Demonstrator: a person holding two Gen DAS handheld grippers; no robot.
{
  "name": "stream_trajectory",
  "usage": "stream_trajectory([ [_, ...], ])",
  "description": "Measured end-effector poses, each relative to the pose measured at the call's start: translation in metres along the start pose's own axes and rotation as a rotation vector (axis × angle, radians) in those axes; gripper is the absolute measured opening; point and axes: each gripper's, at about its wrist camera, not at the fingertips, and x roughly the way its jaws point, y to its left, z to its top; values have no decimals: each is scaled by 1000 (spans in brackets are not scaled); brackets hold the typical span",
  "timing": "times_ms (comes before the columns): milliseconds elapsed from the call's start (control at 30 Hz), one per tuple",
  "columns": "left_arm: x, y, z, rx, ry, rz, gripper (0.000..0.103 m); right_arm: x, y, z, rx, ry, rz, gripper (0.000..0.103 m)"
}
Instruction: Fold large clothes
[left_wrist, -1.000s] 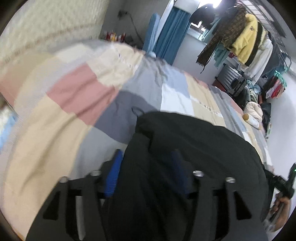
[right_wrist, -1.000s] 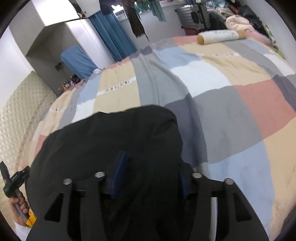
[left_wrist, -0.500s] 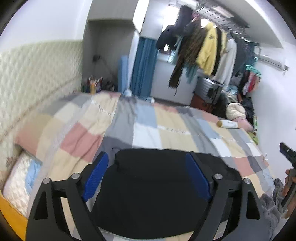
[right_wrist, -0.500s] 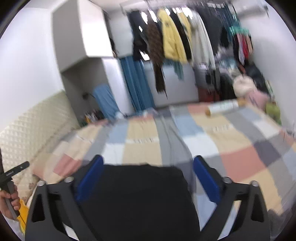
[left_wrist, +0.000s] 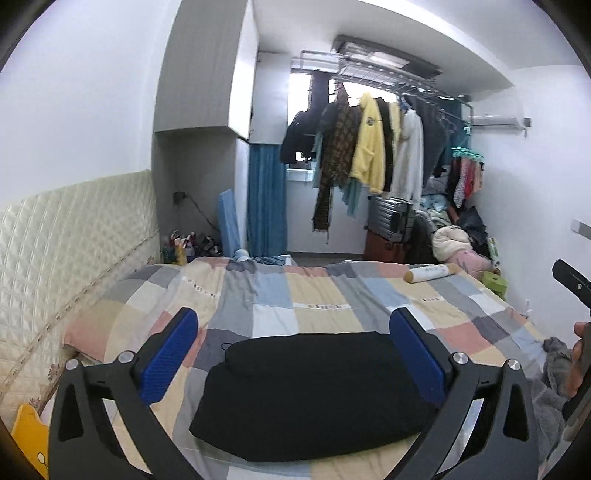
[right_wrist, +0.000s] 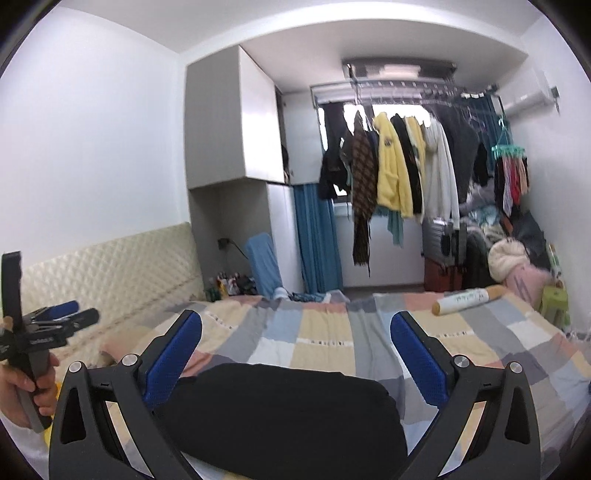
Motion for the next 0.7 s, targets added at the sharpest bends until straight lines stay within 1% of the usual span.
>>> stream_trajectory([
  [133, -29, -14, -8, 10, -50, -15, 103, -40, 33, -9, -63, -77, 21, 103],
  [200, -42, -18, -14, 7, -65, -22, 103, -48, 44, -16, -81, -80, 45, 103],
  [267, -52, -23, -24, 5, -71, -27, 103, -54, 50, -26, -78, -81, 47, 103],
  [400, -57, -23, -45, -26, -27, -41, 103, -57, 54, -51, -49, -51, 36, 103],
  [467, -59, -24, -56, -24, -16, -18, 103, -59, 55, -64, -38, -23, 28, 103],
  [500, -56, -23, -62, -32, -1, 1, 103, -57, 56, -70, -44, -2, 6, 103],
  [533, -57, -25, -67, -37, 10, 8, 103, -52, 55, -78, -43, 24, -18, 103],
  [700, -44, -22, -95, -69, 85, 36, 103, -43, 44, -109, -2, 105, -46, 103],
])
